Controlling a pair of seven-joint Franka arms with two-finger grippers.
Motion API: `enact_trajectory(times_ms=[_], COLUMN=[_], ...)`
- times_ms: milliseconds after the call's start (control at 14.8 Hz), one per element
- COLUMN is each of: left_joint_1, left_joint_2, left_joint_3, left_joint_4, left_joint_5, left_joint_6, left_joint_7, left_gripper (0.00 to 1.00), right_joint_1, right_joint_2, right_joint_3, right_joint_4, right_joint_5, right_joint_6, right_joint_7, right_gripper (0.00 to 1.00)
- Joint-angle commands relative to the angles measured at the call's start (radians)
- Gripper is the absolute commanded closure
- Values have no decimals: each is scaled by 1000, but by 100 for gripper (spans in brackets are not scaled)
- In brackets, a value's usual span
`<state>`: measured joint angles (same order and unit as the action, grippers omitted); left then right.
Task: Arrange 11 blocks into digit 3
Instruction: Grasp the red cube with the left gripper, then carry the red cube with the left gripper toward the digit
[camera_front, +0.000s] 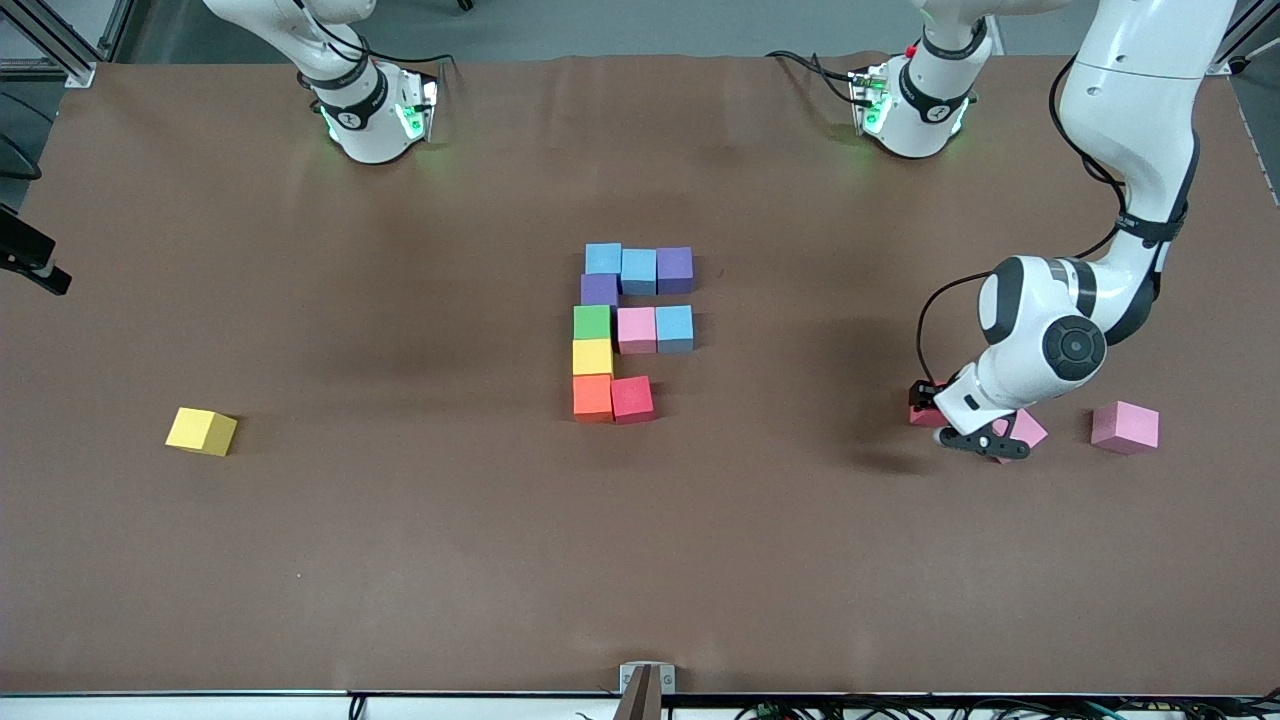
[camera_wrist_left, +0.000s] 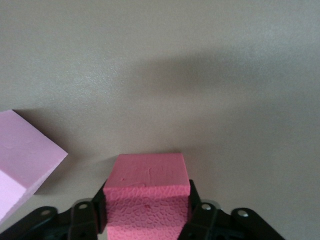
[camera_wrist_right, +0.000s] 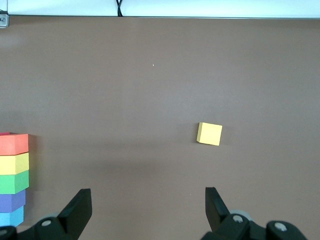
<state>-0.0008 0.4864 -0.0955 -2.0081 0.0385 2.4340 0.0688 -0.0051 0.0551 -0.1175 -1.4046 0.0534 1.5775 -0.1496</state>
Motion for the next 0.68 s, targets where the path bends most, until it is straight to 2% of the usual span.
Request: enact_trajectory(times_ms=[0, 203, 405, 608], left_joint_1=[4, 1, -4, -57], left_joint_2=[-5, -16, -5, 14], left_joint_3=[-12, -50, -87, -101], left_joint_4=[11, 67, 181, 271], left_joint_5=[-17, -17, -17, -17], left_joint_6=[-3, -39, -133, -193], left_joint_7=[-78, -254, -435, -646], left_gripper=[86, 88, 88, 88], right_joint_1=[-4, -4, -4, -4], right_joint_2=[-11, -11, -11, -11], right_joint_3=[7, 7, 7, 5], right_joint_4=[-7, -7, -7, -7], right_joint_5=[-18, -18, -18, -18], right_joint_6=[4, 4, 4, 4], right_joint_7=[4, 4, 4, 4], right_gripper=[0, 0, 0, 0])
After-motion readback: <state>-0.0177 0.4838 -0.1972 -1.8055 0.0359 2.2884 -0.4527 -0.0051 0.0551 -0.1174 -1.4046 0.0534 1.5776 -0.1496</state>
